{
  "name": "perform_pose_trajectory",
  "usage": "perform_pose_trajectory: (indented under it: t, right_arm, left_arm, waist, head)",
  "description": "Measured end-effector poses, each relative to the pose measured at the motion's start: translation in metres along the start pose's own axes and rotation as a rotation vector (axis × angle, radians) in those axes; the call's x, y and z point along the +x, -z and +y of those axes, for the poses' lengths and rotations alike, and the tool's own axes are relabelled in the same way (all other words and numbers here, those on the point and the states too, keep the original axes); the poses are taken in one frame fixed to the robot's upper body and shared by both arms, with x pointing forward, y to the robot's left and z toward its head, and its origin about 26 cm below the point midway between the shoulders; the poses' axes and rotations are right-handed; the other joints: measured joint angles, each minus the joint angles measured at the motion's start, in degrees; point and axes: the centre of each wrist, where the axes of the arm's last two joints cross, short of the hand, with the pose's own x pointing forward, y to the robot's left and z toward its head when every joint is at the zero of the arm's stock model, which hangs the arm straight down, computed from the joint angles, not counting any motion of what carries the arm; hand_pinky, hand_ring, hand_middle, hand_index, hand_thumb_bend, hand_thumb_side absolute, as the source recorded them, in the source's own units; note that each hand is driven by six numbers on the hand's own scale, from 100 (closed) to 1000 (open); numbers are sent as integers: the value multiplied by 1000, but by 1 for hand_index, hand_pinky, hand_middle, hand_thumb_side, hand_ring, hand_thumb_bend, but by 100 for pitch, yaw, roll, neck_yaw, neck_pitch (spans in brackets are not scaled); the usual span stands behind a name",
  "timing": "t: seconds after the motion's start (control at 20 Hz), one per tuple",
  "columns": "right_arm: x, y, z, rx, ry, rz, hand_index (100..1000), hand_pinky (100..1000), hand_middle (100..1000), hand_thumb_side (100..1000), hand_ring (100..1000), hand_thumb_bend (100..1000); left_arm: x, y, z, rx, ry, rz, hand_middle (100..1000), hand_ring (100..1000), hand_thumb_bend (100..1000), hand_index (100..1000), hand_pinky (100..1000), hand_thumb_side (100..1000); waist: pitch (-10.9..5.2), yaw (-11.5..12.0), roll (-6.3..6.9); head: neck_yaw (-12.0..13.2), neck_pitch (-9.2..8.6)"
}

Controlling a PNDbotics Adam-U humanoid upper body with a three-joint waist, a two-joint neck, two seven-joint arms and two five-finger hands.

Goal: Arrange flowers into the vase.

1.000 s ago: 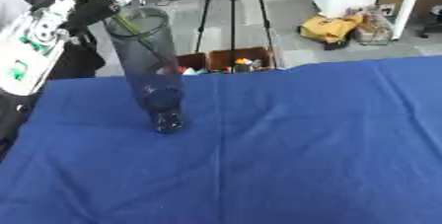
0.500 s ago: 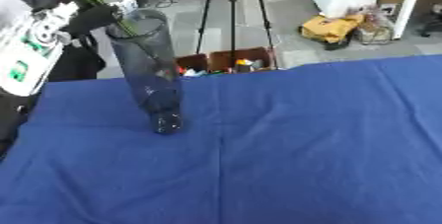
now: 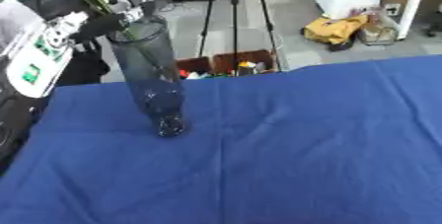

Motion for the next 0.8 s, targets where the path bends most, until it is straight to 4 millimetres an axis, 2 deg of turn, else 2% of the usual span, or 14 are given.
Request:
perform_pose_trajectory:
  t: [0.3,0.5,0.8]
  right_arm:
    - [0,0,0,2,-1,2,834,776,778,760,825,100]
    - [0,0,0,4,-1,5,832,777,777,753,825,100]
    - [0,0,0,2,3,8,832,777,776,745,825,100]
  left_arm:
    - [-1,1,8,-21,-27,-11,975,1000,610,1000,995,1000]
    - [-4,0,12,-61,-31,-14,994,1000,603,1000,1000,921]
    - [-7,-1,19,-167,5,5,1000,1000,531,1000,1000,815]
  waist:
    - [0,17,35]
    - [0,42,93]
    - [0,46,137]
  head:
    - [35,-3]
    - [58,-3]
    - [80,-3]
